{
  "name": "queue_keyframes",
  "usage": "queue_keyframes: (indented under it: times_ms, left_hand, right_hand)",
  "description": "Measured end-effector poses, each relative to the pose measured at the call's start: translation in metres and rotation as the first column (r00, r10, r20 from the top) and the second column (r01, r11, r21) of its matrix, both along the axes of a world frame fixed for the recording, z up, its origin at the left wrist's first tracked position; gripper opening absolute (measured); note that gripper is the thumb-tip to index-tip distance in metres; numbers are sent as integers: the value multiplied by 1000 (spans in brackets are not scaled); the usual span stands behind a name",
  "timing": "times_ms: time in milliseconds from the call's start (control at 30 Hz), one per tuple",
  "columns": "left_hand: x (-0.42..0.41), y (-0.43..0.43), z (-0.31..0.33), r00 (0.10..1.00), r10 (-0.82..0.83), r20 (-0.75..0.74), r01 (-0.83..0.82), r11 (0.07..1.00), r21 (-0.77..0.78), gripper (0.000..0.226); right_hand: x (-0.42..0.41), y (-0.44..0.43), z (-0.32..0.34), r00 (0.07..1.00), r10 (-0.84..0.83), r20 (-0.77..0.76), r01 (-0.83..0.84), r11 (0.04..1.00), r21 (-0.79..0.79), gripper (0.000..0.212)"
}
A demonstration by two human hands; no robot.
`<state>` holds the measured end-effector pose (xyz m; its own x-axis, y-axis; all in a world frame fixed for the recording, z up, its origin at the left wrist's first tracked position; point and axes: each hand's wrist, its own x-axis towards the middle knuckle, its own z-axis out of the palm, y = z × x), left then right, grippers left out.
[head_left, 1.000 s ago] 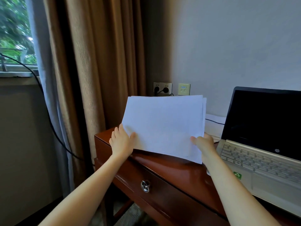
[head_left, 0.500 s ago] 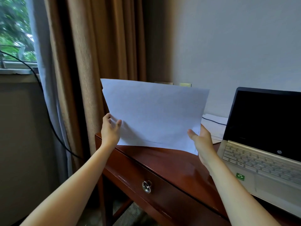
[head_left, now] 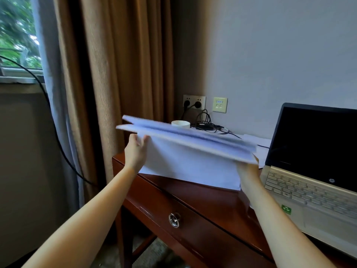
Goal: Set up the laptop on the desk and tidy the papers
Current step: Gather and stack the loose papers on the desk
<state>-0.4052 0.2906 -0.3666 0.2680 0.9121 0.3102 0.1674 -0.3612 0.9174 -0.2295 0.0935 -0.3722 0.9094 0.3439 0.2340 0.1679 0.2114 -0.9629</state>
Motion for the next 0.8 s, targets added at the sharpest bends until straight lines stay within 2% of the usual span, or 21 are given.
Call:
queue_keyframes:
  times_ms: [33,100,367,500,567,633,800]
  left_hand:
    - [3,3,1,998,37,41,-37,999,0,29]
    - [5,7,-2,994,66,84,-67,998,1,32]
    - [9,14,-3,986,23,165,-26,1000,15,34]
    - [11,12,0,983,11,182,-17,999,33,13]
    - [11,12,1,981,-5,196,3,1000,10,21]
    - [11,12,-1,980,-8,200,11,1000,-16,29]
    - [14,15,-8,984,-44,175,55,997,-61,23]
  right_hand:
    - [0,2,0,996,-25,81,29,998,-53,16]
    - [-1,3,-1,990,-30,136,36,998,-42,16]
    - [-4,5,2,983,-4,186,4,1000,1,14]
    - [-3,7,4,976,-4,217,4,1000,3,9]
    - [-1,6,5,979,-3,202,-5,999,41,4]
    - [-2,4,6,984,7,178,-20,997,72,11]
    - [-9,3,10,983,94,160,-112,988,107,22]
